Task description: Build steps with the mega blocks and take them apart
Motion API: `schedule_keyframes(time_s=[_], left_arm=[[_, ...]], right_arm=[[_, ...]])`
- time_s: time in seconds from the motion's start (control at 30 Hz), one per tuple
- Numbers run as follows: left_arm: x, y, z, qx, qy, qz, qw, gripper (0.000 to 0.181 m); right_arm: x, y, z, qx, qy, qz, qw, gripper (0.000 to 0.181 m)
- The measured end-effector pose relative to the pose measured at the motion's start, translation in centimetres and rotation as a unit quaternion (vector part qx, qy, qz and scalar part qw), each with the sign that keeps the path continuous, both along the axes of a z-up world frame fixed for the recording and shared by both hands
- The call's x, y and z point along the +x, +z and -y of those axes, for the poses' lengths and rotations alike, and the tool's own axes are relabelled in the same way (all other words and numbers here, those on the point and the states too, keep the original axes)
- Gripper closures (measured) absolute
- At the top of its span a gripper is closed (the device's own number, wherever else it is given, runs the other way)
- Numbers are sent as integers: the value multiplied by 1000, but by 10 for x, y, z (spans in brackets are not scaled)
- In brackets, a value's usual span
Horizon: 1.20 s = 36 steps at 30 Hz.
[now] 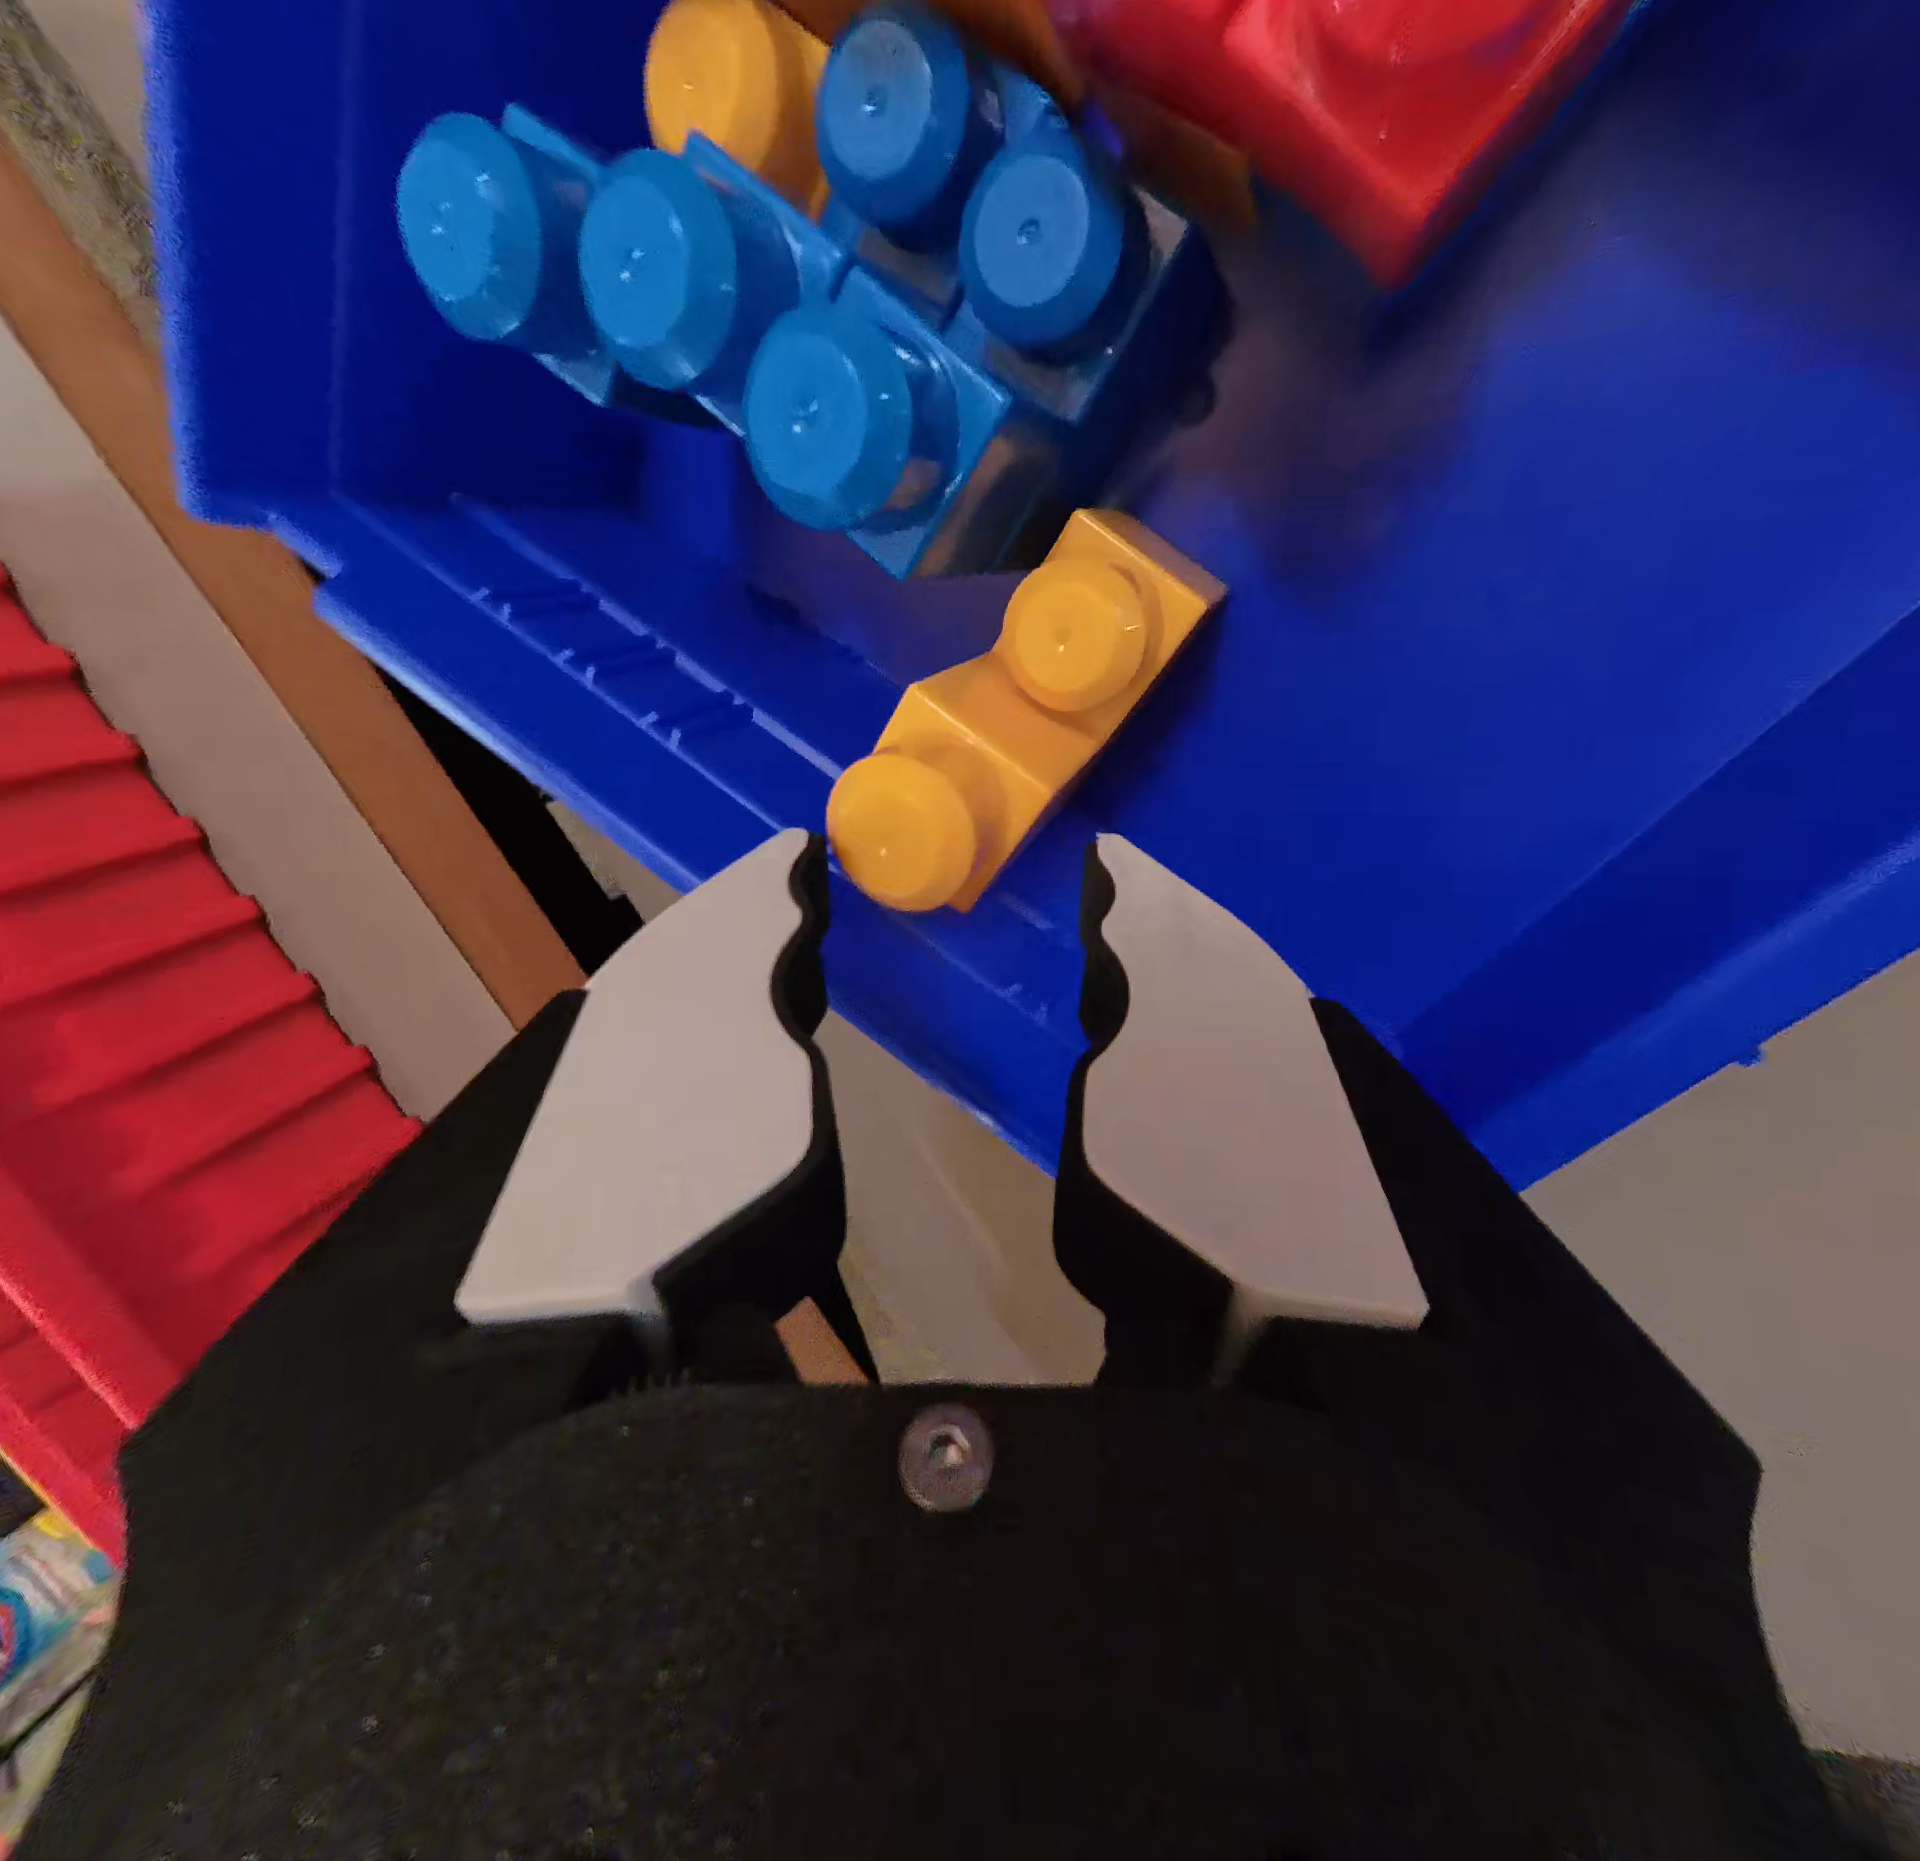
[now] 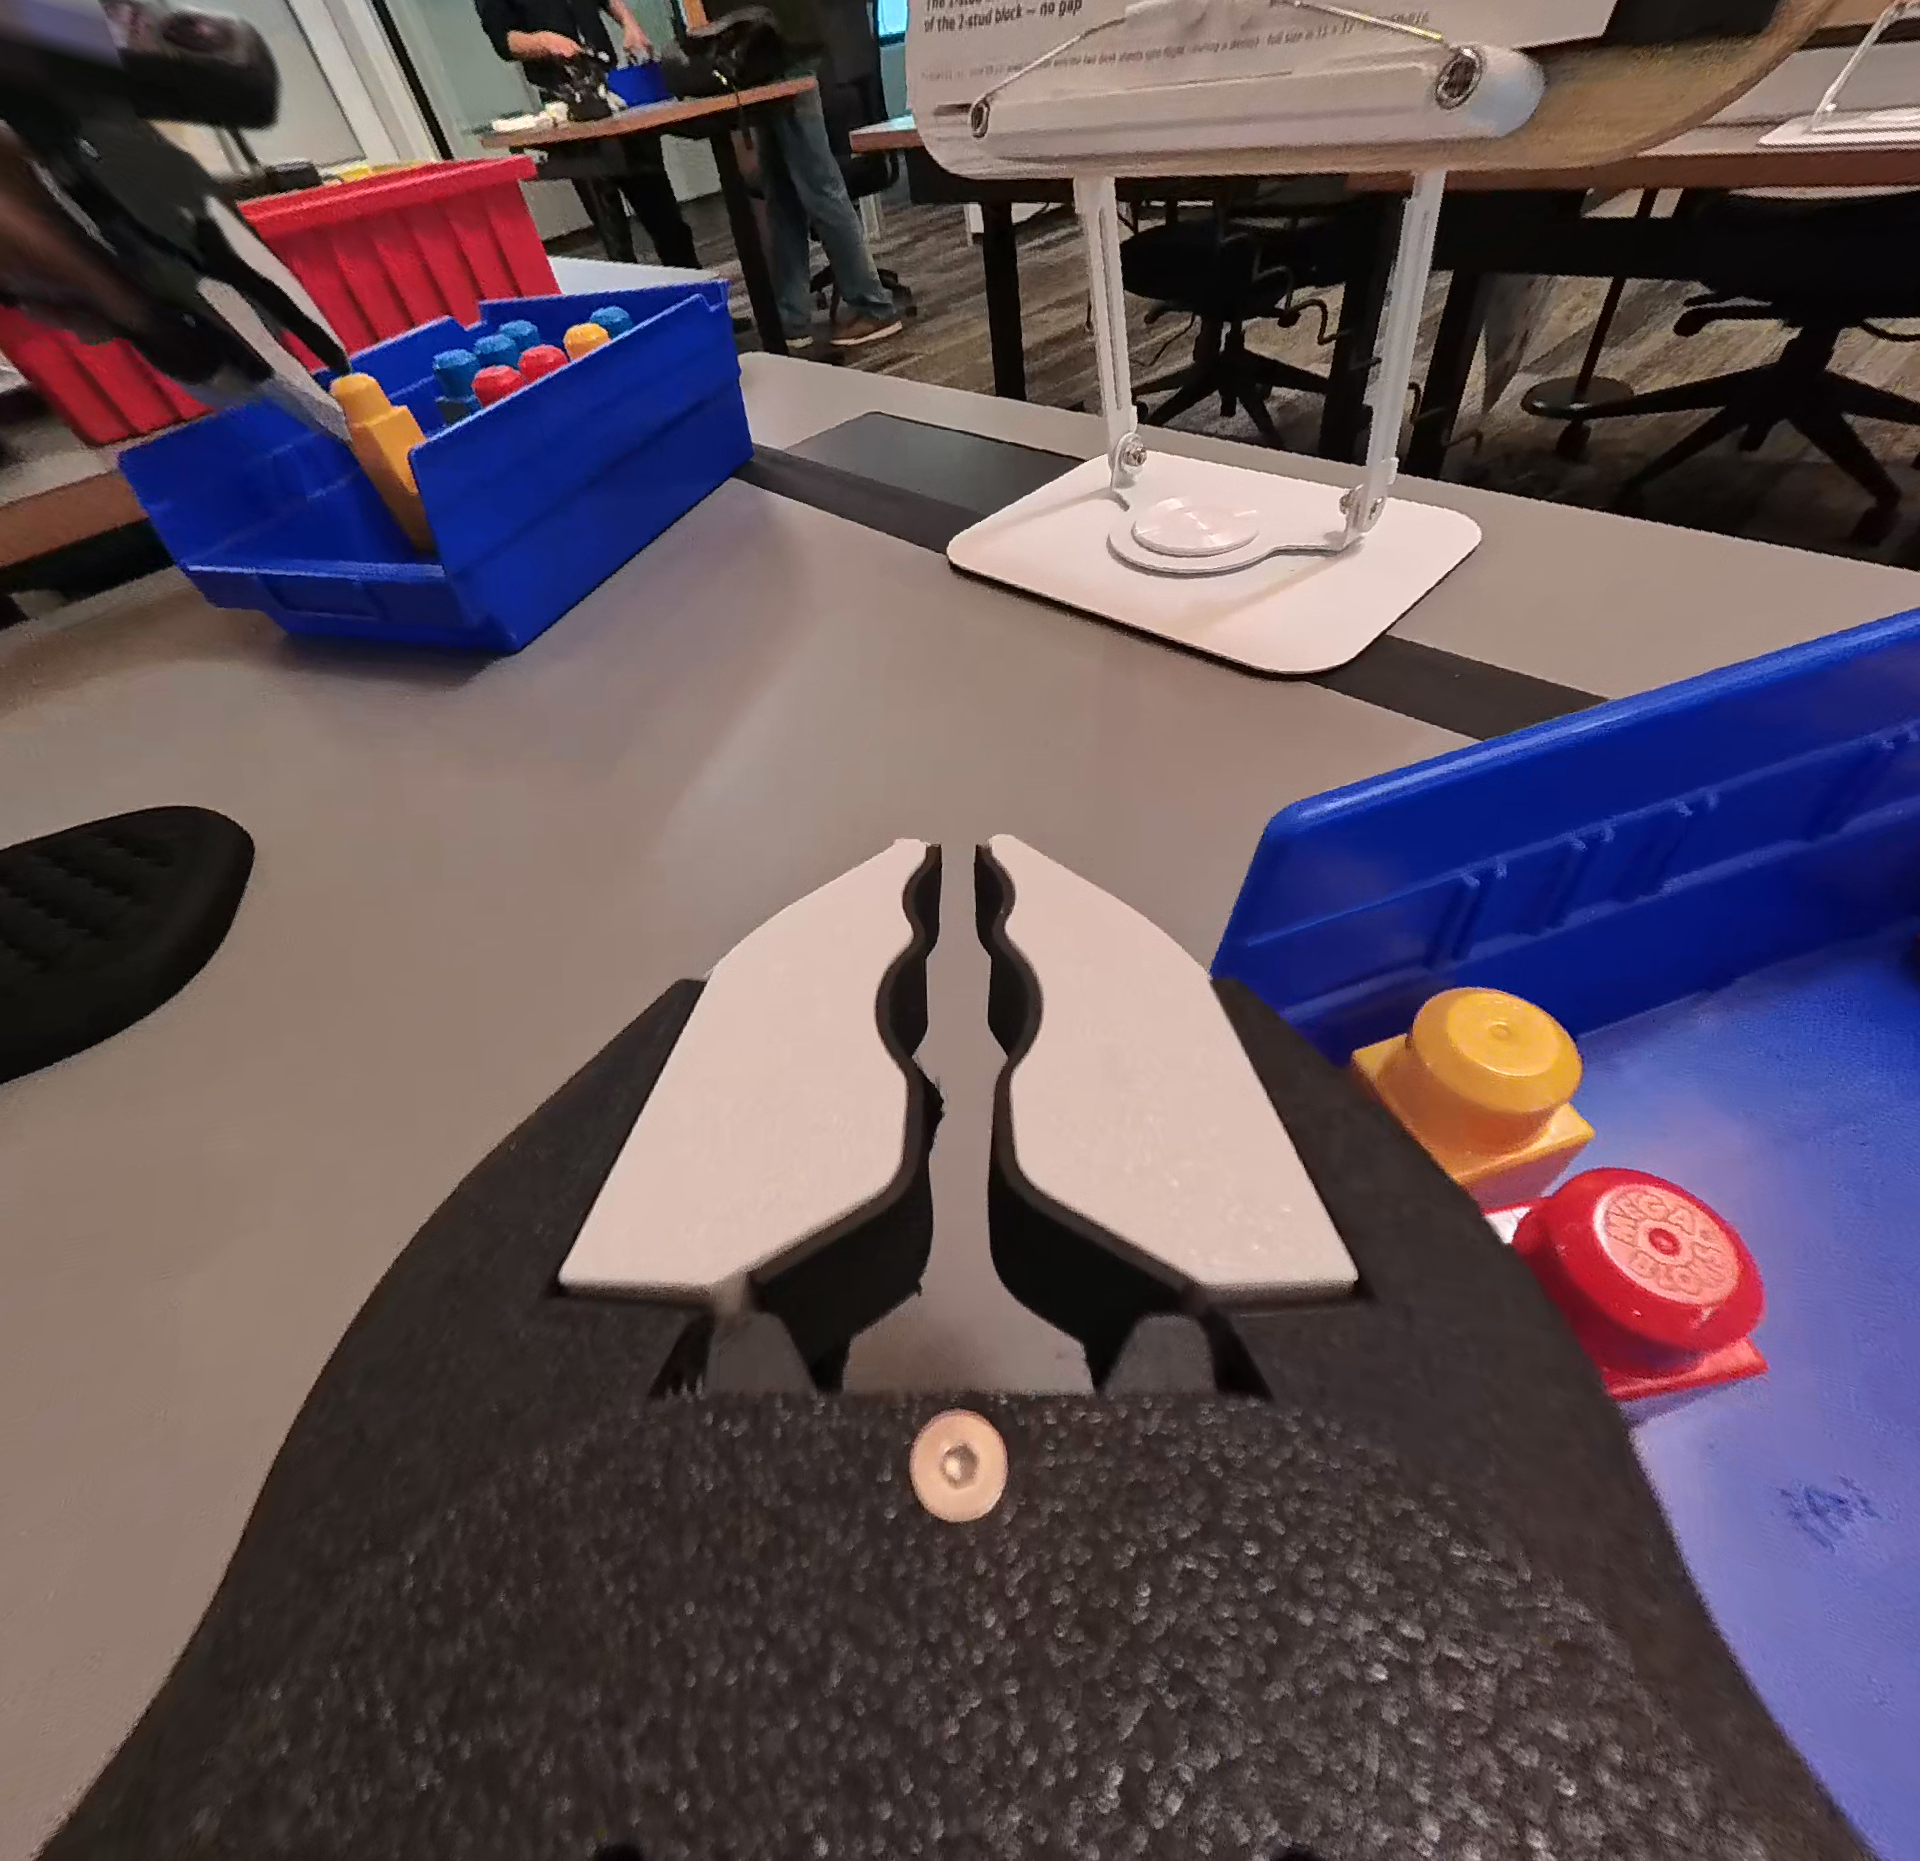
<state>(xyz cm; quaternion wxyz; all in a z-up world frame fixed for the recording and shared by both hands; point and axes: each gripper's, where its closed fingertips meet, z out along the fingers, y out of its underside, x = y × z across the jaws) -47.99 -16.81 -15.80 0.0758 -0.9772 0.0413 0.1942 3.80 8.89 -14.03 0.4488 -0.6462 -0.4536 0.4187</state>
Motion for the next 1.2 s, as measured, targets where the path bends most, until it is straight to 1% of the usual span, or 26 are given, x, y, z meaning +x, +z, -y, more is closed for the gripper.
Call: schedule_keyframes(time_s=[0.1,0.17,0.27,0.33,0.47,0.53,0.63,0.7,0.77,0.87,0.97,1.1,1.2], left_arm=[[-5,-5,-2,-16,-20,-5,1000,143],[-5,-5,-7,-6,-30,-2,1000,144],[1,-2,-10,4,-35,3,999,147],[9,4,-10,16,-41,-2,999,149],[29,31,-8,52,-65,-27,996,153],[43,50,-7,79,-79,-42,993,153],[74,81,-12,132,-109,-58,984,153],[104,100,-17,168,-137,-55,975,153],[144,113,-25,195,-176,-45,964,153],[215,120,-40,221,-252,-11,942,153],[287,108,-56,228,-328,35,916,153],[371,75,-75,210,-414,104,880,153],[421,53,-86,193,-461,151,853,153]], right_arm=[[-1,-3,1,-6,9,5,1000,175],[-2,-6,3,-10,14,9,1000,175],[-4,-9,5,-8,20,16,1000,175],[-5,-9,7,-7,24,18,1000,175],[-7,-7,12,5,35,16,999,175],[-8,-6,16,11,44,13,999,174],[-11,1,24,26,63,-1,998,171],[-13,6,32,38,77,-12,996,168],[-16,10,41,51,93,-16,994,160],[-23,17,60,94,115,-18,989,148],[-32,14,83,138,145,4,980,132],[-42,2,116,168,202,37,964,110],[-44,-4,132,177,233,44,955,106]])
